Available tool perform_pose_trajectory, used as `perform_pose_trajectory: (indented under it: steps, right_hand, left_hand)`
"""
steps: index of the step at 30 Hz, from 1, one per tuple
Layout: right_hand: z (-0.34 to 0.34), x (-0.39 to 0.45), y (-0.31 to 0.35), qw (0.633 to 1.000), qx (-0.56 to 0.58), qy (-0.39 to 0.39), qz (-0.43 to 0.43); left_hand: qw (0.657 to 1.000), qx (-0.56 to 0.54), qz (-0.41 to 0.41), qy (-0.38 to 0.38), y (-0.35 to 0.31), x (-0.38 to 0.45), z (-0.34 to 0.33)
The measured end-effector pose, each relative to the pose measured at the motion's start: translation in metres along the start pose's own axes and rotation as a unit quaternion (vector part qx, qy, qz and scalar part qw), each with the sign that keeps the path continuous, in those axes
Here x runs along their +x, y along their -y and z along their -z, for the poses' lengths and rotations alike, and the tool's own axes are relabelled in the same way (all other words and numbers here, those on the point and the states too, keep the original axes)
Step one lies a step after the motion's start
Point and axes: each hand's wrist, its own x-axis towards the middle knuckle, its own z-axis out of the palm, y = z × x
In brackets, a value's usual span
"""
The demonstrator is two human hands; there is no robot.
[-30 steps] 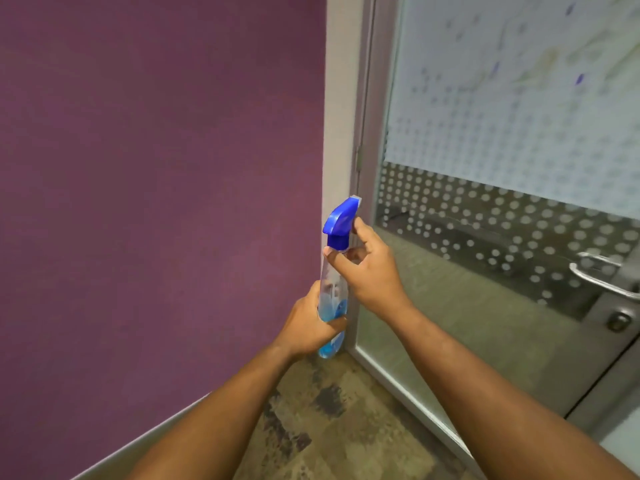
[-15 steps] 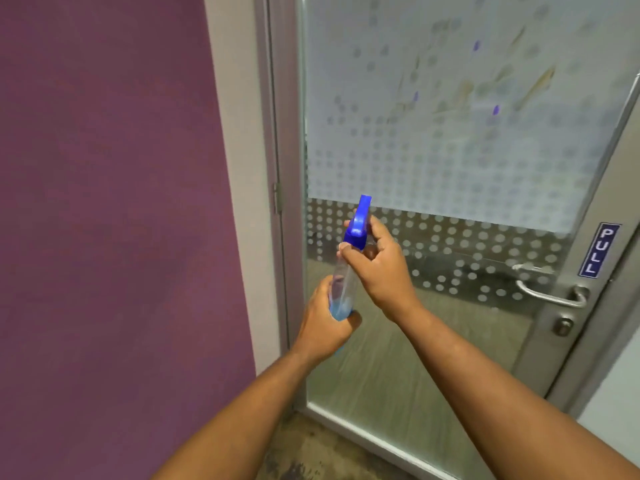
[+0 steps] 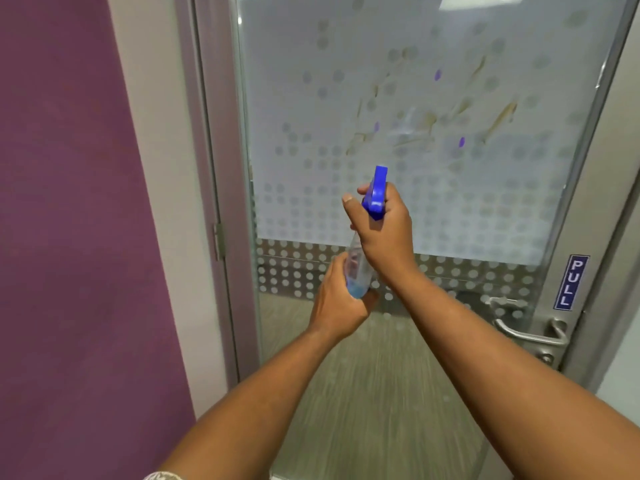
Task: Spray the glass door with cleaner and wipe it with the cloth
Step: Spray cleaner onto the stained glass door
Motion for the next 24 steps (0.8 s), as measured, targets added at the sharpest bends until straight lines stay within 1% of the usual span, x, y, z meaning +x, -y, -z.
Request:
perform_pose_trajectory:
  steps: [3,8,11,13,17,21,24]
  right_hand:
    - [-0.004,0.034,-0.012,1.0,0.027,-0.016,0.004]
    - [-0.014,0.076,-0.023,0.996,0.086,-0.013,0.013]
    - [-0.019,0.095,-0.025,0.995,0.089,-0.037,0.022]
    - [-0.022,0.108,-0.025,0.996,0.072,-0.047,0.033]
    - [-0.025,0.13,-0.018,0.996,0.04,-0.055,0.059]
    - [-0.034,0.148,-0.007,0.996,0.012,-0.081,0.043]
    - [-0.042,0.157,-0.004,0.994,-0.01,-0.106,0.022]
  left_hand:
    - [1.0,-0.006,-0.013,-0.007,0.003,0.04,-0.008]
    - [0.999,0.0,-0.035,-0.041,0.0,0.095,-0.018]
    - [0.999,0.008,-0.041,-0.034,0.001,0.12,-0.019]
    - [0.998,0.008,-0.054,-0.01,0.004,0.137,-0.016]
    - [0.994,0.008,-0.082,0.07,0.004,0.161,-0.003]
    - [0.988,0.019,-0.081,0.128,-0.003,0.175,0.013]
    - [0.984,0.039,-0.087,0.149,-0.003,0.181,0.026]
